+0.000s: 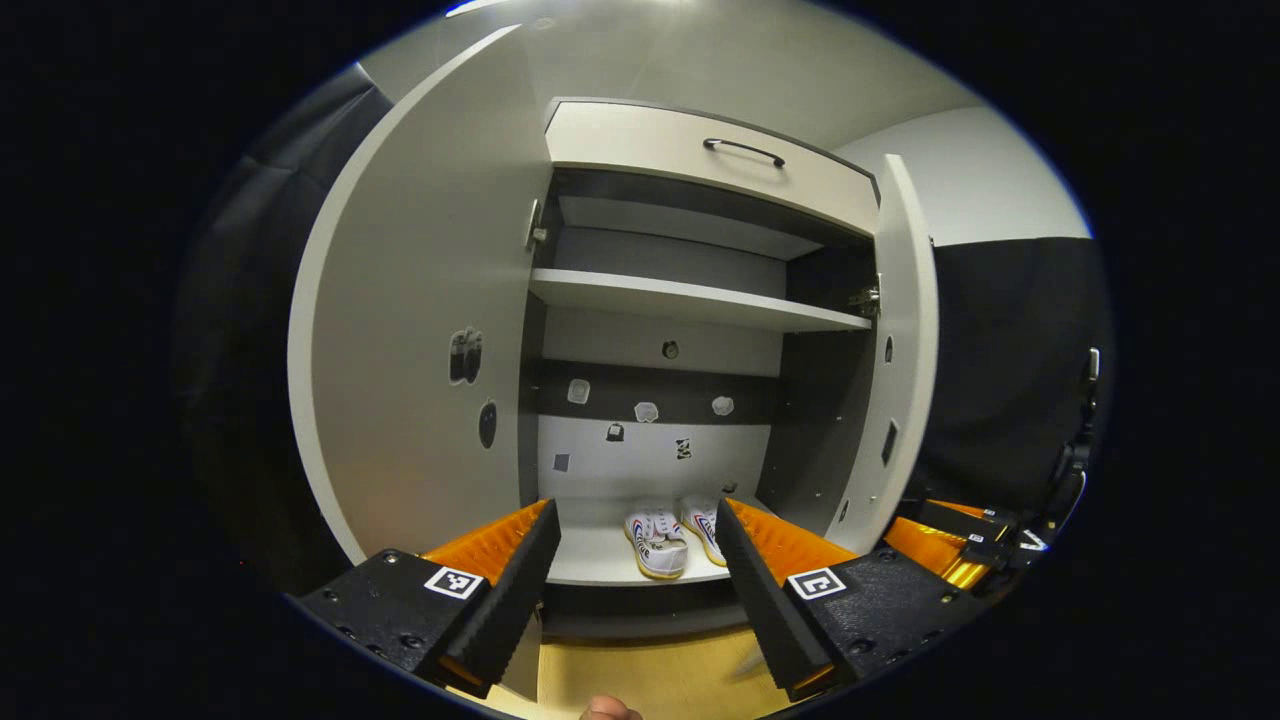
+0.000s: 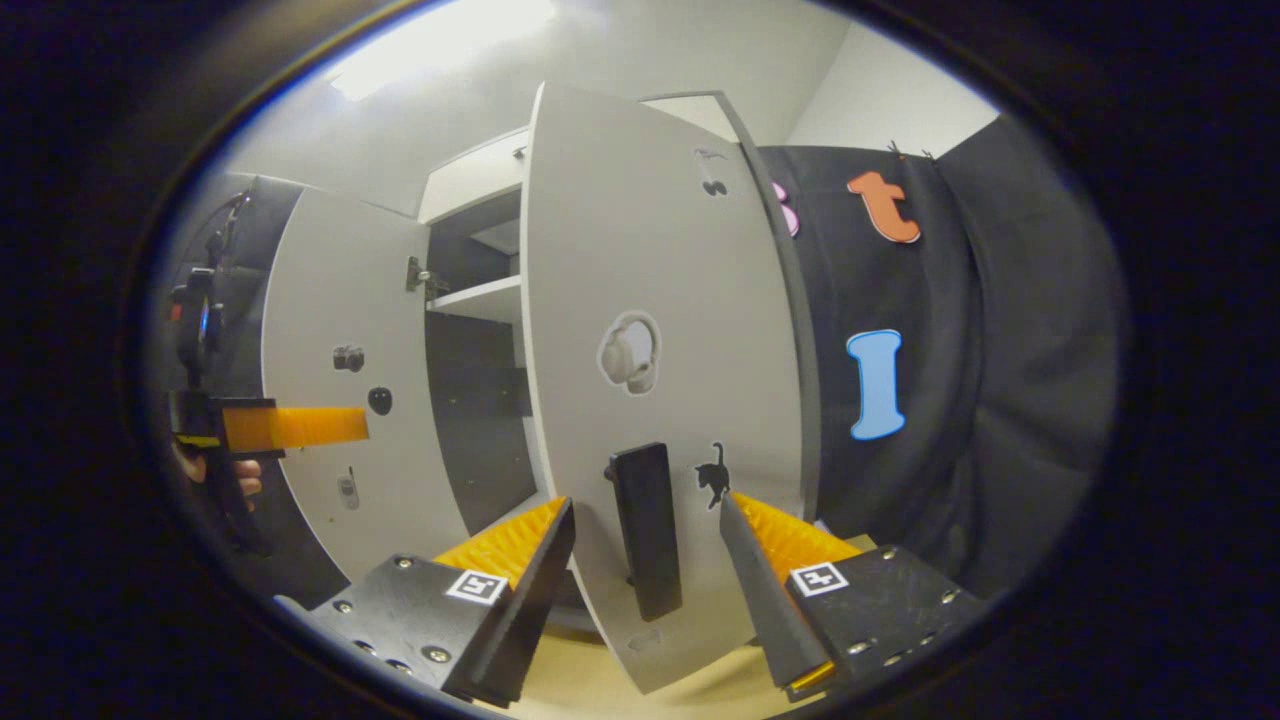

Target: Grab one shoe with the right hand and put it into the shoe cabinet, grab the other shoe with the left hand and put it into the shoe cabinet; then close the right door with the right hand and the left door with the left hand.

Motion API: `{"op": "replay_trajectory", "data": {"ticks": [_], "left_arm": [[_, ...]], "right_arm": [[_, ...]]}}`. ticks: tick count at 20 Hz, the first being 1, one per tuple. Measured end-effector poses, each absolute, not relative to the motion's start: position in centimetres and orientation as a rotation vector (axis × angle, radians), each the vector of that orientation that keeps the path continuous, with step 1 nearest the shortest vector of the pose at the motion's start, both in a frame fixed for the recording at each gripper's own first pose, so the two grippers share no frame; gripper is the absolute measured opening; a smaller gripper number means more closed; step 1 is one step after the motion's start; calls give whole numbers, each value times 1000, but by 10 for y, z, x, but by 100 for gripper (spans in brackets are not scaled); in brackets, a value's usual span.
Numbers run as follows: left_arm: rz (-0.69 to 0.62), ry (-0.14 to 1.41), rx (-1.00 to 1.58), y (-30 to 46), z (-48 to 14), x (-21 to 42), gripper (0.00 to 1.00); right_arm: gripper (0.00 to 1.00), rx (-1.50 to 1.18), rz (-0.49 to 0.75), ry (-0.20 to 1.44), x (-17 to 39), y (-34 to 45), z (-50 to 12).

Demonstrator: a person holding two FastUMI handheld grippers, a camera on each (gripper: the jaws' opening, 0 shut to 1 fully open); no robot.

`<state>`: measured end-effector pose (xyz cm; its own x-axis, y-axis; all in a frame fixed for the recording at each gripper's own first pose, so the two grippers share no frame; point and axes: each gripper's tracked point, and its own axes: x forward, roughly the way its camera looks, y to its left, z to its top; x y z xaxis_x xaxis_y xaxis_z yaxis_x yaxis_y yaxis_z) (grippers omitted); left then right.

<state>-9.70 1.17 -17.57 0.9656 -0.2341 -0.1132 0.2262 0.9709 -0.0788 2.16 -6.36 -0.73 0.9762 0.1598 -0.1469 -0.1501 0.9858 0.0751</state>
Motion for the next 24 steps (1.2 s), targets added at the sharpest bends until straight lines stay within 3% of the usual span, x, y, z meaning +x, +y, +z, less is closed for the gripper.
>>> {"op": "replay_trajectory", "data": {"ticks": [11, 12, 14, 18, 22, 23, 24], "left_arm": [[-225, 119, -83, 17, -172, -99, 95], [-229, 117, -85, 17, -171, -100, 92], [-231, 113, -82, 18, -170, -101, 96], [-253, 87, -80, 19, -160, -106, 92], [-243, 55, -63, 27, -149, -112, 95], [-234, 47, -64, 30, -146, -114, 91], [-221, 37, -67, 34, -143, -116, 95]], "right_arm": [[87, 58, 210, 137, 30, -30, -1], [87, 56, 210, 137, 31, -29, -1], [87, 52, 210, 141, 33, -28, -2], [87, 41, 206, 142, 35, -26, -3], [87, 41, 212, 148, 39, -22, -7], [87, 40, 214, 150, 41, -21, -8], [87, 40, 216, 152, 42, -20, -9]]}}
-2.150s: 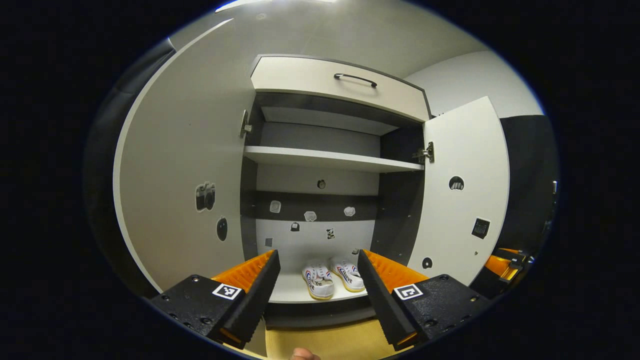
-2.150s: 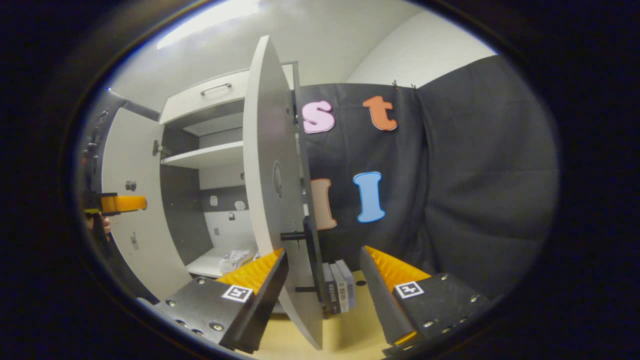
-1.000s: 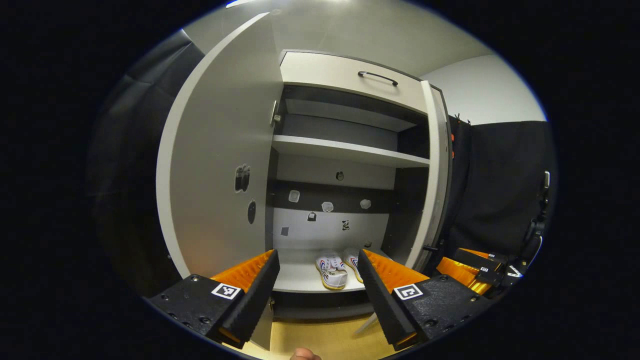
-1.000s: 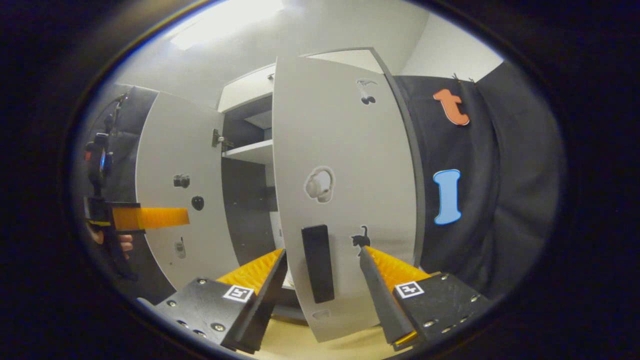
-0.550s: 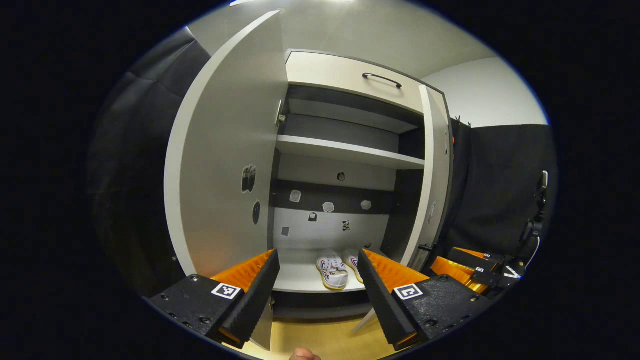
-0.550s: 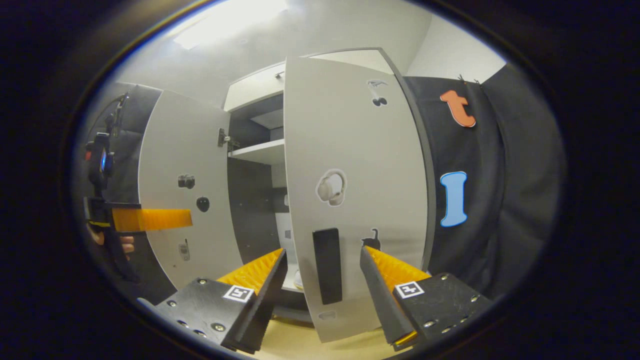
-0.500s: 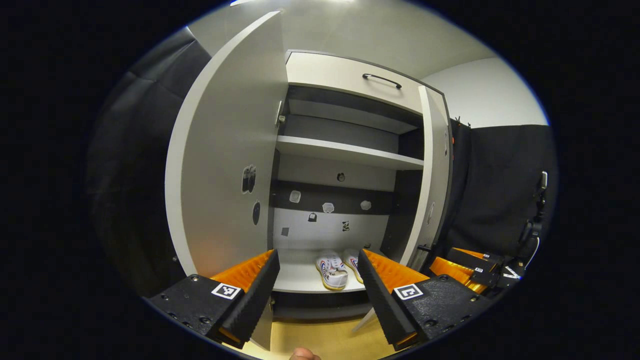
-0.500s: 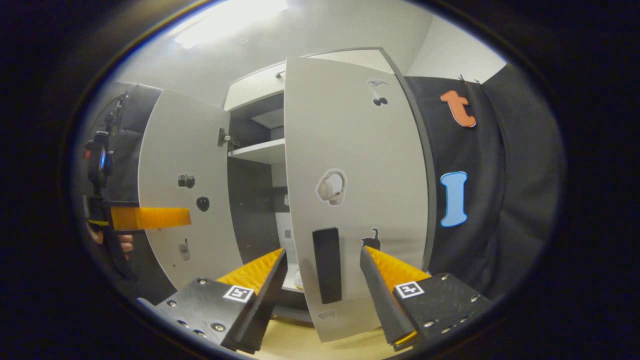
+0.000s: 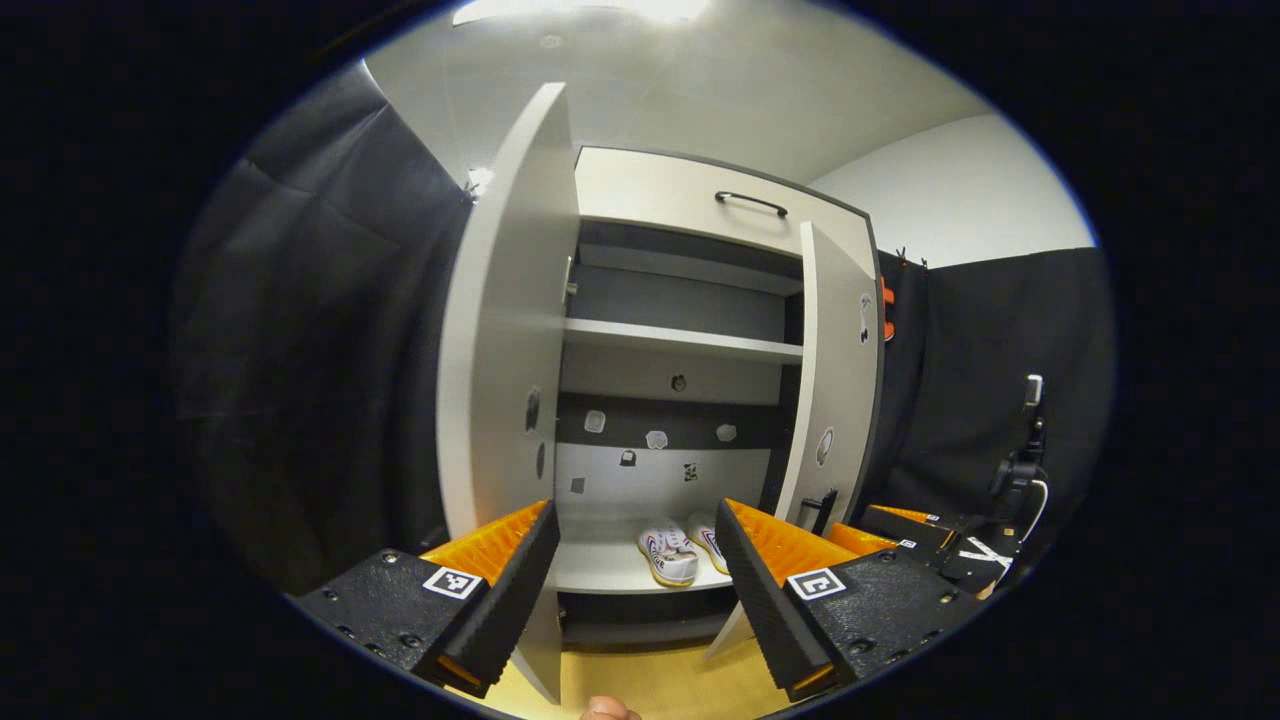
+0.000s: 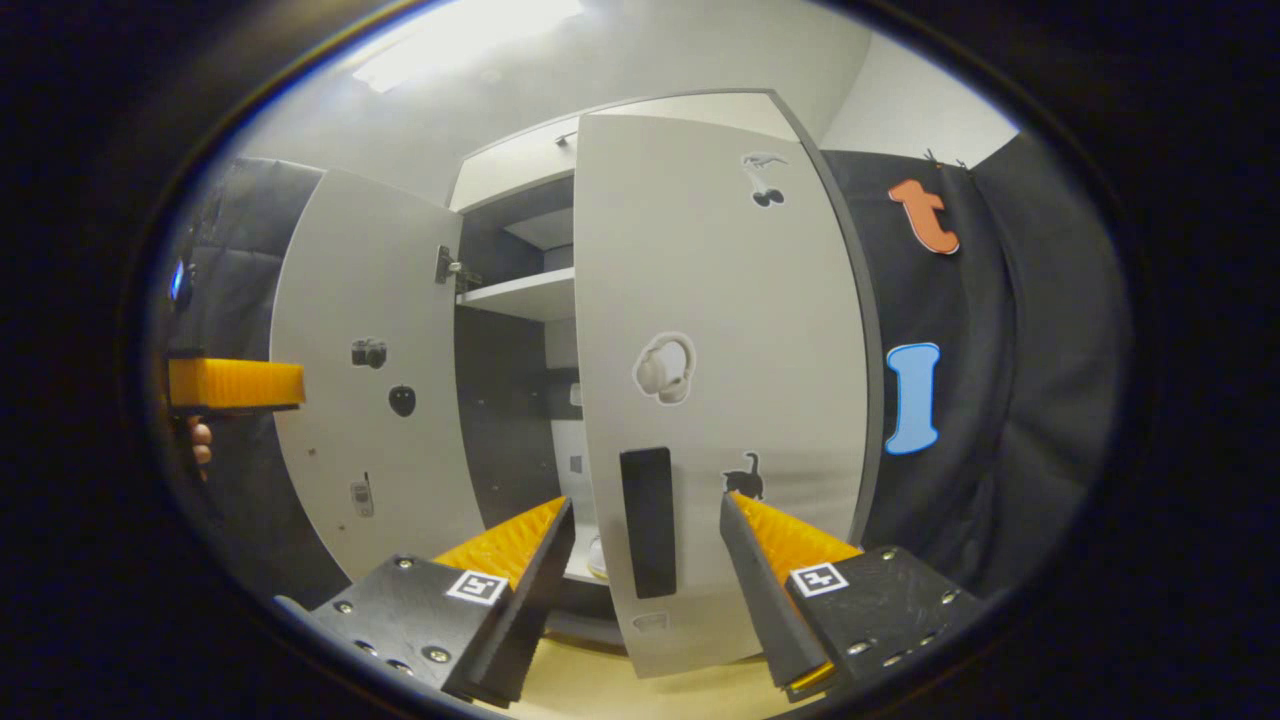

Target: Grab one shoe with the right hand and put it into the shoe cabinet, grab the other shoe with the left hand and put it into the shoe cabinet; then close the right door with the right hand and the left door with the left hand.

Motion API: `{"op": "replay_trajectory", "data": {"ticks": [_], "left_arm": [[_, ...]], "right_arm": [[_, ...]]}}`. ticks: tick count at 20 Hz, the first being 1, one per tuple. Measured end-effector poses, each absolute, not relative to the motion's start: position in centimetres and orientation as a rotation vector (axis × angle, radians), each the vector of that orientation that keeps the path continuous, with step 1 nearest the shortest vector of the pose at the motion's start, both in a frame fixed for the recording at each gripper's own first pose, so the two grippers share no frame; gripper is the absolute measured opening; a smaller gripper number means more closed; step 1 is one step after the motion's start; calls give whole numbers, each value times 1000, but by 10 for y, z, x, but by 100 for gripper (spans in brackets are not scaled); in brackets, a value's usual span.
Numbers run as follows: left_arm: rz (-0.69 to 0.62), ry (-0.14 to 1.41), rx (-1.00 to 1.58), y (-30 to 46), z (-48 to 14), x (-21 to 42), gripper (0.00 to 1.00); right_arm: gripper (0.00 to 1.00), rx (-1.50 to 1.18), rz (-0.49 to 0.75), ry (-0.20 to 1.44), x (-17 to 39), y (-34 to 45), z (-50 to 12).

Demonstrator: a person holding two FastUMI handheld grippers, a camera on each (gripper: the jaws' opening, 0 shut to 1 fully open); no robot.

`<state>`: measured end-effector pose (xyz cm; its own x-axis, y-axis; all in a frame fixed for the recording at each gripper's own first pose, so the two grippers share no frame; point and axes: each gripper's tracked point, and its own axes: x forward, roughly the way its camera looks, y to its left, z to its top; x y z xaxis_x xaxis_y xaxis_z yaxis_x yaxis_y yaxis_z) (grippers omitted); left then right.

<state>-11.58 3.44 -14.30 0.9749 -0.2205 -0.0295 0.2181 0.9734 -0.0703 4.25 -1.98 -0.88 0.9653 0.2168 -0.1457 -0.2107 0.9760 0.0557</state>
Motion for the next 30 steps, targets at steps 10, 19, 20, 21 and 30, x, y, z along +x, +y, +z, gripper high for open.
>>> {"op": "replay_trajectory", "data": {"ticks": [10, 19, 20, 21, 30], "left_arm": [[38, 15, -52, 101, -140, -121, 90], [72, 66, -45, 115, -151, -118, 91], [74, 69, -35, 117, -151, -118, 95], [72, 73, -34, 117, -151, -118, 90], [-35, 99, -83, 90, -155, -117, 94]], "right_arm": [[87, 51, 229, 177, 53, -4, -22], [87, 67, 164, 176, 53, -22, -25], [87, 72, 156, 177, 53, -24, -26], [87, 77, 150, 179, 52, -26, -27], [87, 84, 146, 176, 55, -24, -28]]}}
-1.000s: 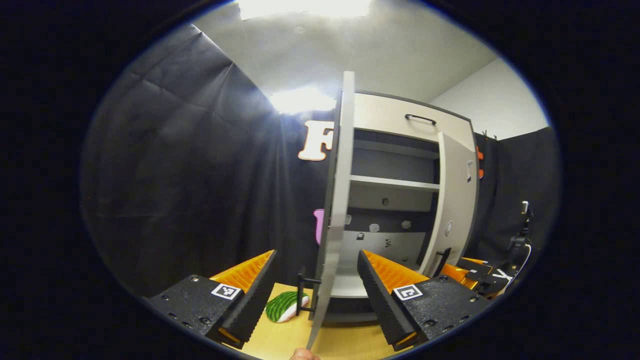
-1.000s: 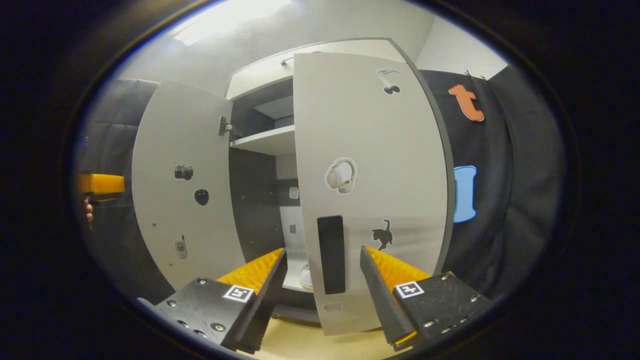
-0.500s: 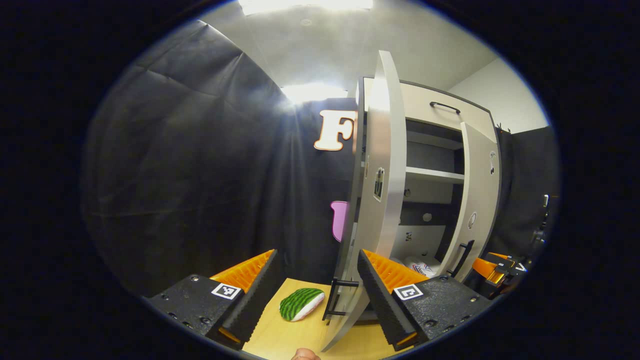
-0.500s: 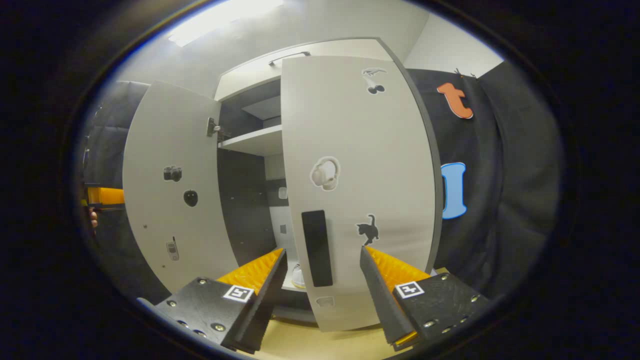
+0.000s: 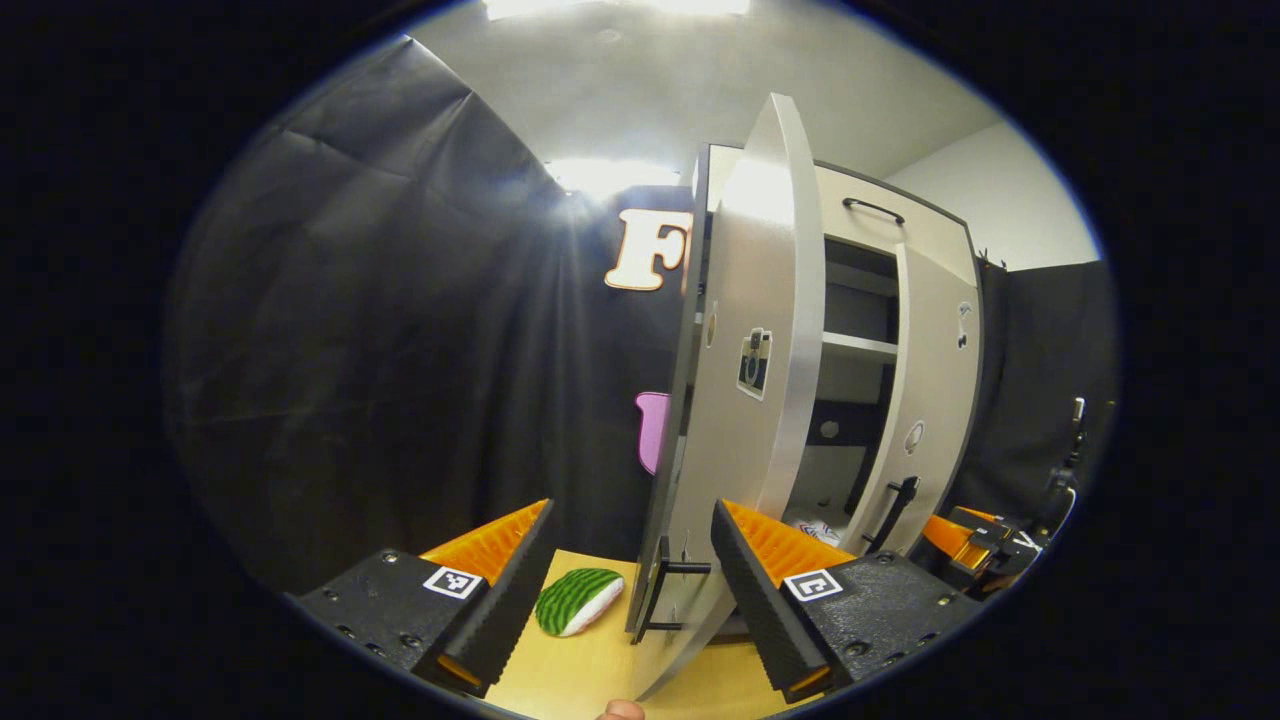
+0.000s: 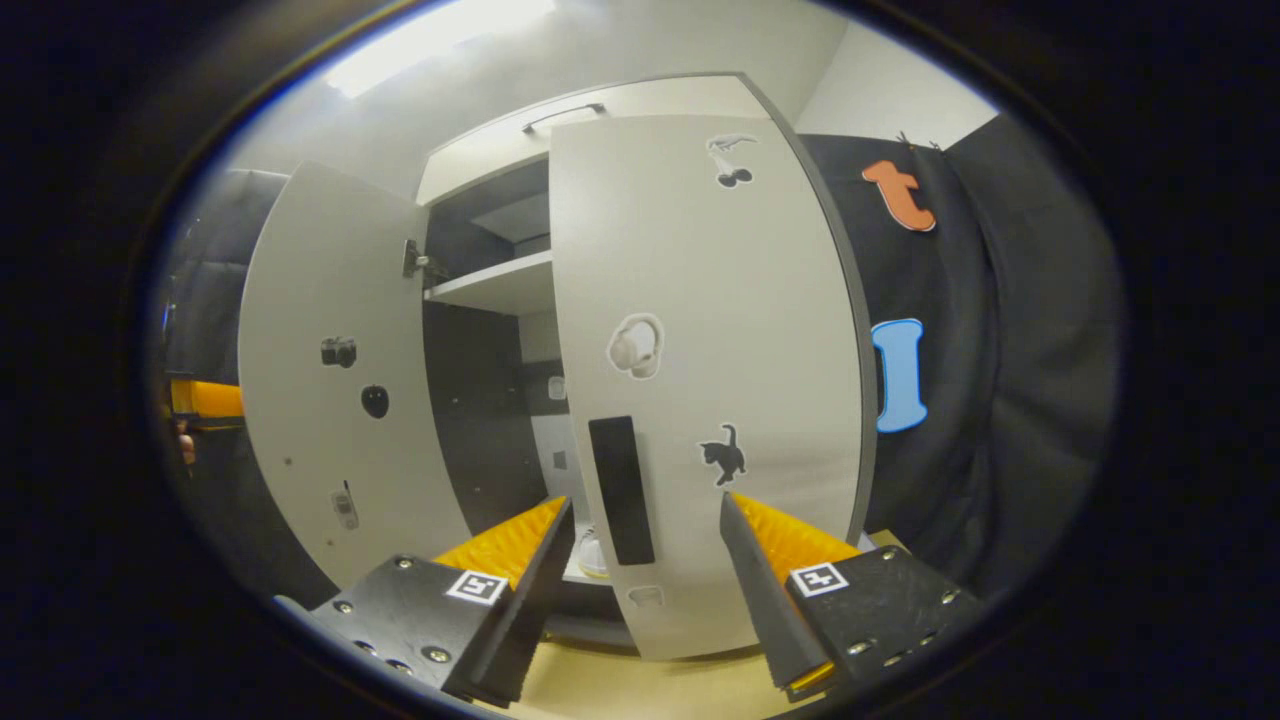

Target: Grab one shoe with the right hand and put it into the shoe cabinet, grab the other shoe with the left hand and put it into the shoe cabinet; then close the right door with the right hand and the left door with the left hand.

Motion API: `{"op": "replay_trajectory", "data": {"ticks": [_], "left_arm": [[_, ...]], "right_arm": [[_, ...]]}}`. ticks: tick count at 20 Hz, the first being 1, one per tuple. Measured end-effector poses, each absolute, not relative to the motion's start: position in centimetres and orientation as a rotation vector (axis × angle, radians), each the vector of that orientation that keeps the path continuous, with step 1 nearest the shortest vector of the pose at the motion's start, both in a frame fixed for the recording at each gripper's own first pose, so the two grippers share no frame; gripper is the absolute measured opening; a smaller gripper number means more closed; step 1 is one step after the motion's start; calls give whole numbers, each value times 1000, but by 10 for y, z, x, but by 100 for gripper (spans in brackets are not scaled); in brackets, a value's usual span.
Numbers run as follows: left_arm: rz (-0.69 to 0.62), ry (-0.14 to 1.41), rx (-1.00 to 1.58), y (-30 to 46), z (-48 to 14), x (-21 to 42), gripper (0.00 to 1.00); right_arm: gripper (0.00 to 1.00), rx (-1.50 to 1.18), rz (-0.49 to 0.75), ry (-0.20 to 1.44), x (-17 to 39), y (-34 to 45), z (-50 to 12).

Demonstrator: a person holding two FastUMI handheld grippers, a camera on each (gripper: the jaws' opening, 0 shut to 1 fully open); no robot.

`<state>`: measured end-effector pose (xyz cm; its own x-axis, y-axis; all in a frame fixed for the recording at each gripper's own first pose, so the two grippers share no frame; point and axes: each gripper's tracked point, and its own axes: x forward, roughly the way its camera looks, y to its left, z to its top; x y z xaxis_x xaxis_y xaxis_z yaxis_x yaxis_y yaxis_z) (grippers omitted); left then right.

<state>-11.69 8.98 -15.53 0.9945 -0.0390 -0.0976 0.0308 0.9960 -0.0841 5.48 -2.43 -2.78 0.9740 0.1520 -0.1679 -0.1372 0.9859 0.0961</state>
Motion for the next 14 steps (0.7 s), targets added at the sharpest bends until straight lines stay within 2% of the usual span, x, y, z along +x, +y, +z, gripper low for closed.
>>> {"op": "replay_trajectory", "data": {"ticks": [6, 14], "left_arm": [[-154, 105, -64, 52, -154, -112, 94], [-278, 102, -68, -5, -160, -97, 94]], "right_arm": [[87, 68, 135, 174, 49, -32, -28], [87, 70, 62, 162, 34, -70, -22]]}}
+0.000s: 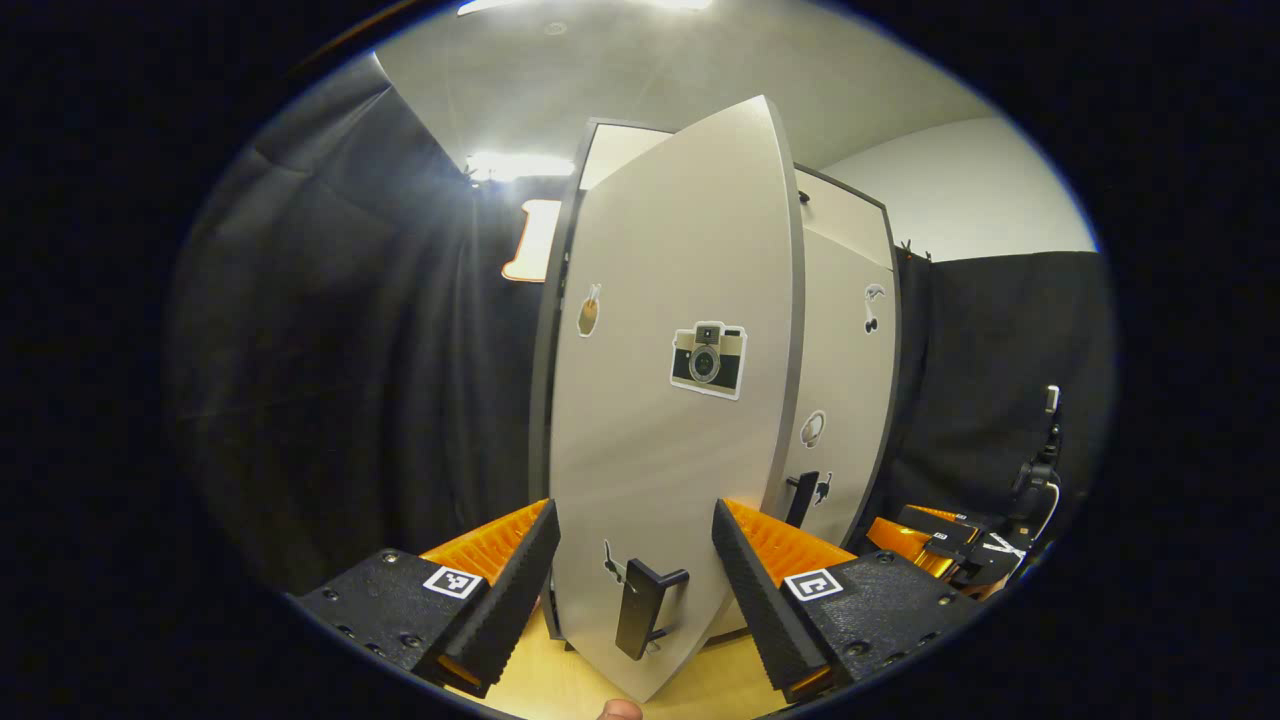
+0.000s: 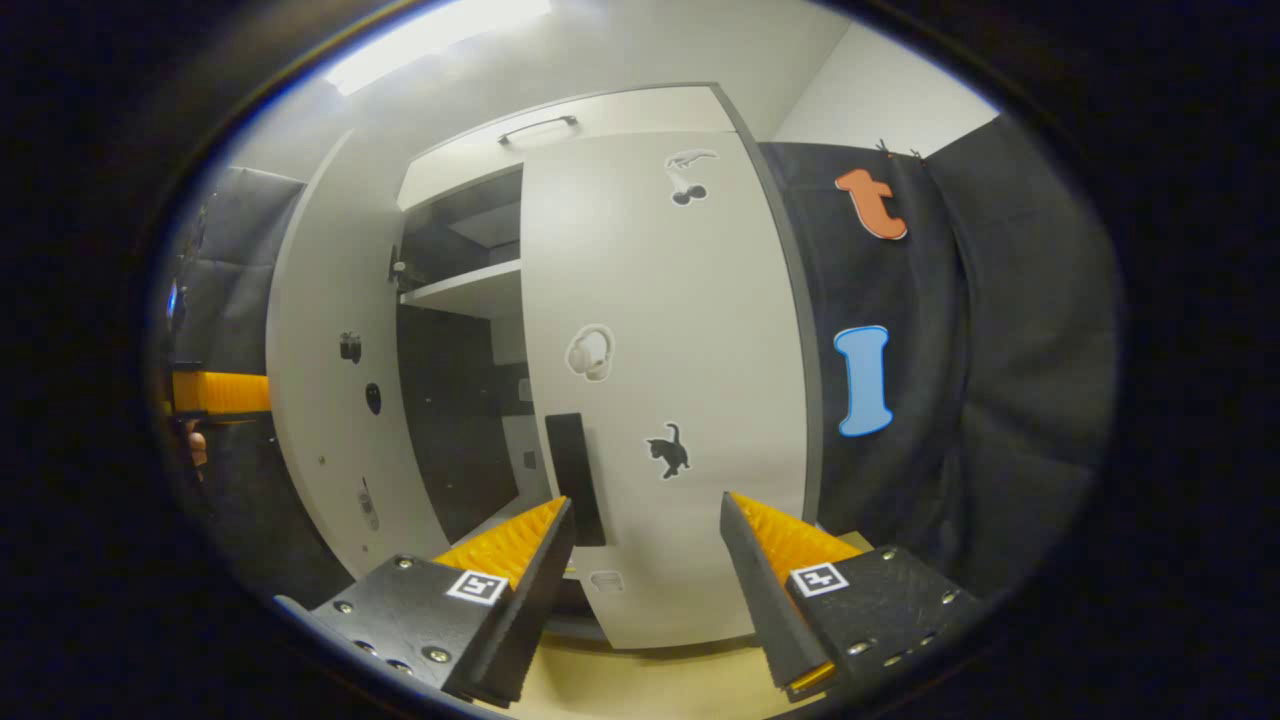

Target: Grab one shoe with the right hand and put it into the shoe cabinet, grab the other shoe with the left hand and put it into the shoe cabinet; then close the right door with the right hand and the left door with the left hand.

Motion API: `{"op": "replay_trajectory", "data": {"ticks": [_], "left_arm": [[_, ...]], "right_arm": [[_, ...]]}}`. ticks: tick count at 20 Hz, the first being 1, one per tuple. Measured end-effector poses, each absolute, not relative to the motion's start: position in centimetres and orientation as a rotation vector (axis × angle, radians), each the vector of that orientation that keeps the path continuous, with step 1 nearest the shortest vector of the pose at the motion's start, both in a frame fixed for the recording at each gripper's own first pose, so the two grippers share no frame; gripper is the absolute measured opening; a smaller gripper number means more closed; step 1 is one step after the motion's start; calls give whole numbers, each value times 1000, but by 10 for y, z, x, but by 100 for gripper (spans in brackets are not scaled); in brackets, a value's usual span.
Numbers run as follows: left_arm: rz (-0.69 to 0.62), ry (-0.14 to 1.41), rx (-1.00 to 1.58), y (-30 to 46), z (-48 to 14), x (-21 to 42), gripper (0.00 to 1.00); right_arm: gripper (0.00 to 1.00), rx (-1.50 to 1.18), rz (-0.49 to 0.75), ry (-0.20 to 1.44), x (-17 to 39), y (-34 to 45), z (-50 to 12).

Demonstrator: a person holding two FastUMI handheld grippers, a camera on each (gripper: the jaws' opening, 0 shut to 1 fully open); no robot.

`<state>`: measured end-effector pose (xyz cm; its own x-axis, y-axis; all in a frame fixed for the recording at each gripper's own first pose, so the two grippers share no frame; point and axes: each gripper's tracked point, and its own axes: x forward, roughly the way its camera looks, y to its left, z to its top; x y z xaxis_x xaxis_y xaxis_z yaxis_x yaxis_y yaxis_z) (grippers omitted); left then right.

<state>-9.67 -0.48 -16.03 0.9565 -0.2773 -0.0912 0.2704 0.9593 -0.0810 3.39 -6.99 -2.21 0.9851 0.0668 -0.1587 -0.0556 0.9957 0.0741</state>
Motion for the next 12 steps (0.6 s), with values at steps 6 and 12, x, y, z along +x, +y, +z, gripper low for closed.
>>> {"op": "replay_trajectory", "data": {"ticks": [6, 12], "left_arm": [[-352, 121, -59, -38, -175, -79, 95], [-360, 140, -67, -43, -185, -76, 94]], "right_arm": [[87, 65, 15, 157, 27, -96, -17], [87, 74, -3, 157, 25, -110, -18]]}}
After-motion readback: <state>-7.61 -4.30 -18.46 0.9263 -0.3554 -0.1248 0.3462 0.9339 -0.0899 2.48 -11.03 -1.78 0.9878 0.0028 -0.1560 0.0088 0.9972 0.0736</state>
